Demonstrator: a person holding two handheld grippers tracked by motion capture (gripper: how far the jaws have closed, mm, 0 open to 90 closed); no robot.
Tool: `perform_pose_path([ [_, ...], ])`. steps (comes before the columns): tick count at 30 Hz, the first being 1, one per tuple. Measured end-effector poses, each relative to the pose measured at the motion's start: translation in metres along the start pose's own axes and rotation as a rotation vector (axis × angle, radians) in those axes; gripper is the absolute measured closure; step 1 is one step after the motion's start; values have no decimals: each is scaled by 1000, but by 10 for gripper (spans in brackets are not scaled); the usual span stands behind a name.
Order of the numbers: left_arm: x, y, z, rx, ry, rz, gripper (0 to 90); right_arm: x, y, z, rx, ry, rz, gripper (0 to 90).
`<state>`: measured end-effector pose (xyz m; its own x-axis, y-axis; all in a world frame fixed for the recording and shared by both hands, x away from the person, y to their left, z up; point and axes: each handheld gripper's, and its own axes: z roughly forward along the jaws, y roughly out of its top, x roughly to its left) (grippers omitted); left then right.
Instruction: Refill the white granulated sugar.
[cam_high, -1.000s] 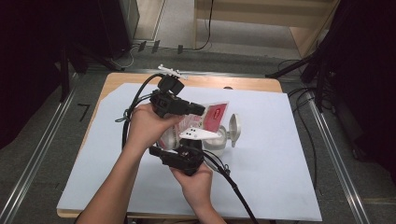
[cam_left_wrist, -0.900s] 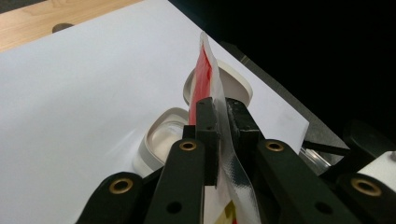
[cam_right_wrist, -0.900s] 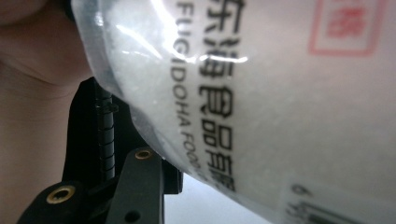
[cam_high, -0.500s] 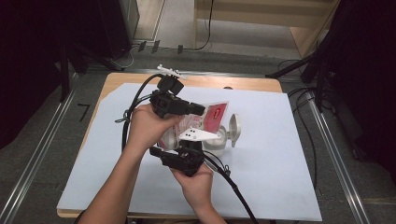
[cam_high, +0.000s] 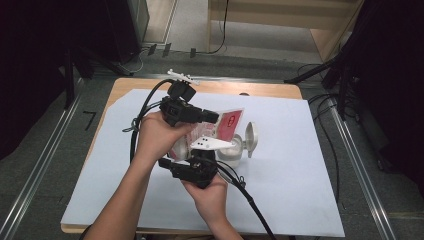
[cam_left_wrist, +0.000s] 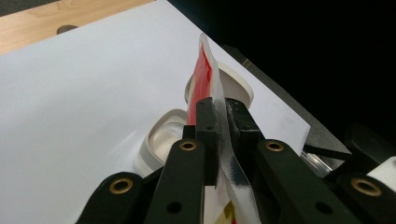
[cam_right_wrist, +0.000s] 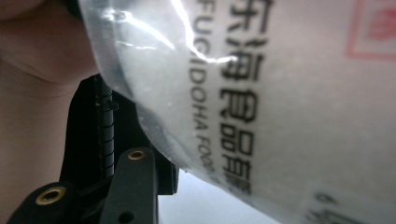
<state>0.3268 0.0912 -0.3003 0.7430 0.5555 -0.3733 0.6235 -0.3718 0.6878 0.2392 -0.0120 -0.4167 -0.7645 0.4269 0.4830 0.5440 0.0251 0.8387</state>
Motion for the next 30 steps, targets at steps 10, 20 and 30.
perform_pose_path([
  [10, 1, 0, 0, -3, -5, 2, 858, 0, 0, -2, 6, -17, -7, 622],
  [20, 2, 3, 2, 8, -5, 0, 858, 0, 2, -3, 9, -8, -2, 622],
  [30, -2, 3, 2, 17, -11, 11, 851, 0, 0, -4, -1, -8, -5, 623],
])
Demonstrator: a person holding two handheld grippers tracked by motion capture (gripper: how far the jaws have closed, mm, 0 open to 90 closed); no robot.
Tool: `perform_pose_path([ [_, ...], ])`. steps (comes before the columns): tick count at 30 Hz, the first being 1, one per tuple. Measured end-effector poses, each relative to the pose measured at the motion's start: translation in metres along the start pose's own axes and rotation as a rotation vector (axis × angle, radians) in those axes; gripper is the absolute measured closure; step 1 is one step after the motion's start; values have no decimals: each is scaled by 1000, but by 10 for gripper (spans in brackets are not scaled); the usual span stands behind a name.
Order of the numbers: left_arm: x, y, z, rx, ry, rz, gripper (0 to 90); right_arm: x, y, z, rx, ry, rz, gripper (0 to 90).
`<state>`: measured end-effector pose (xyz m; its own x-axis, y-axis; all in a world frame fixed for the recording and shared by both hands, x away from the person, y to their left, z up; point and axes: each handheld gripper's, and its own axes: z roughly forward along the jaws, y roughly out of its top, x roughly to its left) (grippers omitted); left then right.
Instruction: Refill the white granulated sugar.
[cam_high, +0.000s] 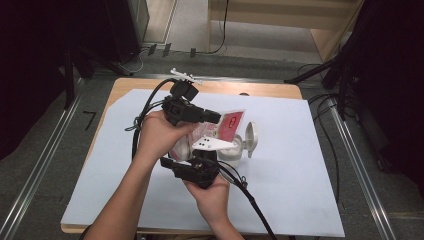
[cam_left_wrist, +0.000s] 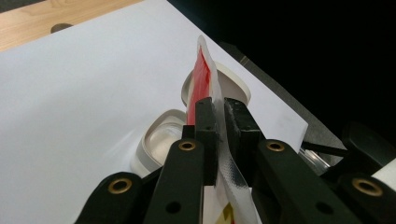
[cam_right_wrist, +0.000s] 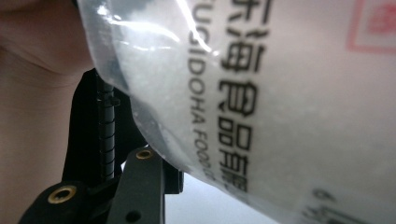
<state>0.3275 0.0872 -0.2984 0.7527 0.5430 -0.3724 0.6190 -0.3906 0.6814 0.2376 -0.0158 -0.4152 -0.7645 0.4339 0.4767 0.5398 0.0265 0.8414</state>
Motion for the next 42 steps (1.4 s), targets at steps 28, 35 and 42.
perform_pose_path([
  [28, -2, 3, 0, 16, 26, 2, 859, -3, 2, -2, -1, 12, 22, 599],
  [35, -3, 3, 2, 8, 19, 6, 859, -4, 2, -3, 3, 2, 21, 620],
  [42, -4, 4, 8, -1, 19, 17, 857, -10, 3, -4, -7, -8, 40, 620],
])
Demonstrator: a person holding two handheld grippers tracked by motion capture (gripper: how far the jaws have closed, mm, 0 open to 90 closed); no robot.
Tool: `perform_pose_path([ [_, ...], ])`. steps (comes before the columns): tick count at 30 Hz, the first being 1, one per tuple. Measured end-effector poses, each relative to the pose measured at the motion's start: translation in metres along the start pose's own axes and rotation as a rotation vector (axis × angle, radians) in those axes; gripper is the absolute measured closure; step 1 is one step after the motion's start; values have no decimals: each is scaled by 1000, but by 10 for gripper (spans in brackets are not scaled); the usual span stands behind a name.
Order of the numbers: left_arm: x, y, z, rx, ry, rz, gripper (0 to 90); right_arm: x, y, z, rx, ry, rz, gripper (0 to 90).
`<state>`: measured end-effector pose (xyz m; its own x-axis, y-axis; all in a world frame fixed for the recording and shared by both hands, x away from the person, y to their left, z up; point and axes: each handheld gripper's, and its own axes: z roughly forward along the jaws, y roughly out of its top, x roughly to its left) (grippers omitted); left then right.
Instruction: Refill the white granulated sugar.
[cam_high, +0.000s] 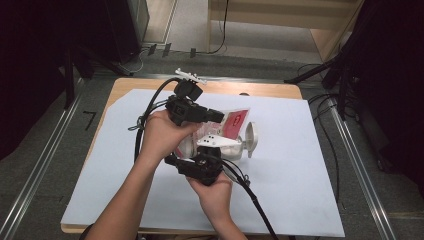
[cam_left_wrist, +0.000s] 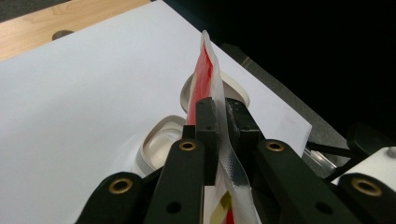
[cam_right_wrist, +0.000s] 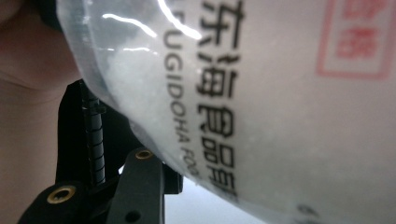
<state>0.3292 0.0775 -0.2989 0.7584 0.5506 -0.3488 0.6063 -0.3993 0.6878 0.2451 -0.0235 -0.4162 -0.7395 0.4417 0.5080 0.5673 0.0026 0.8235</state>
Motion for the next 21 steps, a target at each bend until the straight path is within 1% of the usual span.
perform_pose_path([
  [1, 1, 0, 1, 3, 3, 2, 859, 0, -1, 0, 3, -1, 3, 620],
  [2, 3, 0, 2, 5, 4, -7, 860, -1, -1, 0, 5, -1, 7, 620],
  [4, 4, -1, 4, -6, -3, -7, 860, -4, -1, 1, 10, 3, 11, 619],
  [6, 3, 0, 6, -1, 1, -5, 859, -6, -2, 1, 6, 4, 14, 618],
  [10, 2, 1, 8, -3, -13, -9, 834, -8, -2, -1, -3, 12, 28, 618],
  [11, 2, 1, 7, -7, -11, -9, 827, -8, -2, -2, -9, 20, 30, 619],
  [12, 2, 1, 7, -15, -18, -7, 828, -7, -2, -3, -11, 16, 25, 620],
  [14, 1, 1, 4, -19, -15, -6, 825, -6, -2, -4, -16, 13, 17, 622],
  [16, 0, 1, 4, -22, -19, -6, 817, -6, -1, -4, -20, 26, 32, 622],
  [18, -2, 1, 4, -11, -15, -3, 815, -6, -2, -3, -24, 27, 37, 622],
  [20, -3, 1, 3, -19, -14, -1, 811, -6, -2, -3, -28, 35, 43, 621],
  [21, -4, 2, 2, -14, -11, 4, 805, -6, -2, -3, -29, 44, 49, 621],
])
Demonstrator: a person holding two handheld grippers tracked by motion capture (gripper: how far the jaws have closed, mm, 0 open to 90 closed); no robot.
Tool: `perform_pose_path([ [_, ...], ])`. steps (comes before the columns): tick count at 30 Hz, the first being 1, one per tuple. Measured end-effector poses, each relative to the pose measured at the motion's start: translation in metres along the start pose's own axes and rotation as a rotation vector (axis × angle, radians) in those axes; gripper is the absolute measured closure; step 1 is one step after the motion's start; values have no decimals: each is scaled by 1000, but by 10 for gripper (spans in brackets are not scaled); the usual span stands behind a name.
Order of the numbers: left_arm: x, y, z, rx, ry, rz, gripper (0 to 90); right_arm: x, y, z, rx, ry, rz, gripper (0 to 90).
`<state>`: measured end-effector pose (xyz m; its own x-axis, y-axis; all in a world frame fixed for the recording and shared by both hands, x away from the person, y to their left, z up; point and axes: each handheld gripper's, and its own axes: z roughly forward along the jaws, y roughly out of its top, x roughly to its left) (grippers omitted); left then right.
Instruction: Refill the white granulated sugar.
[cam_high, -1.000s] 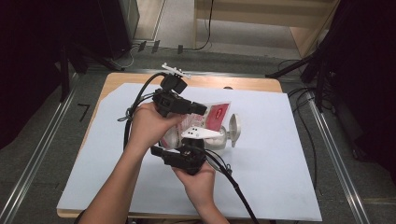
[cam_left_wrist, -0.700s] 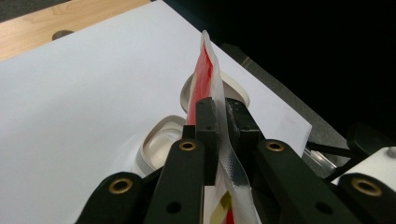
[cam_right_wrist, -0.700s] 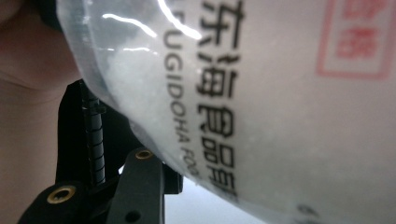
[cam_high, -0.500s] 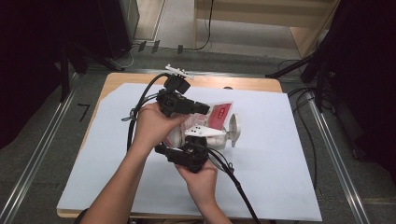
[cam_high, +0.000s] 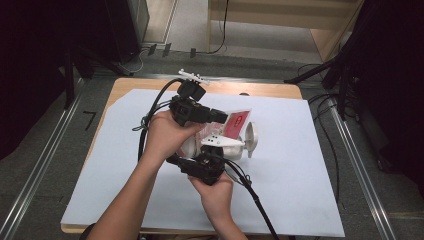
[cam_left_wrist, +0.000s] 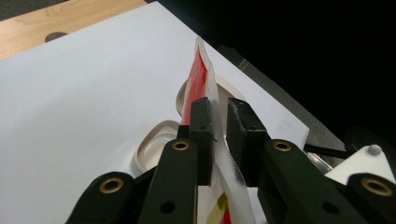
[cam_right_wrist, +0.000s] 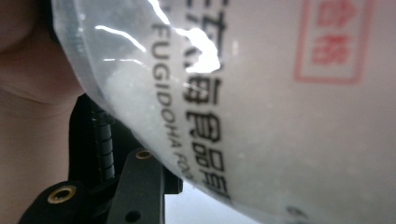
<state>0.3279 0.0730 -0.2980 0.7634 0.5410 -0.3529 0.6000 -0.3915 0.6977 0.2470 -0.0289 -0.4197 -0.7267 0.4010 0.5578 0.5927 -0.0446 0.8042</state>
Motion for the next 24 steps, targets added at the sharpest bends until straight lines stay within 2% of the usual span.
perform_pose_path([
  [5, -2, 1, -1, 4, 8, 5, 803, 2, 1, -1, -11, 19, 9, 620],
  [17, -1, 0, -1, 4, 10, 2, 815, 2, 0, 0, 0, 5, -6, 621],
  [24, -3, 0, -3, -5, 22, 5, 819, 2, 1, 1, 1, 16, -17, 618],
])
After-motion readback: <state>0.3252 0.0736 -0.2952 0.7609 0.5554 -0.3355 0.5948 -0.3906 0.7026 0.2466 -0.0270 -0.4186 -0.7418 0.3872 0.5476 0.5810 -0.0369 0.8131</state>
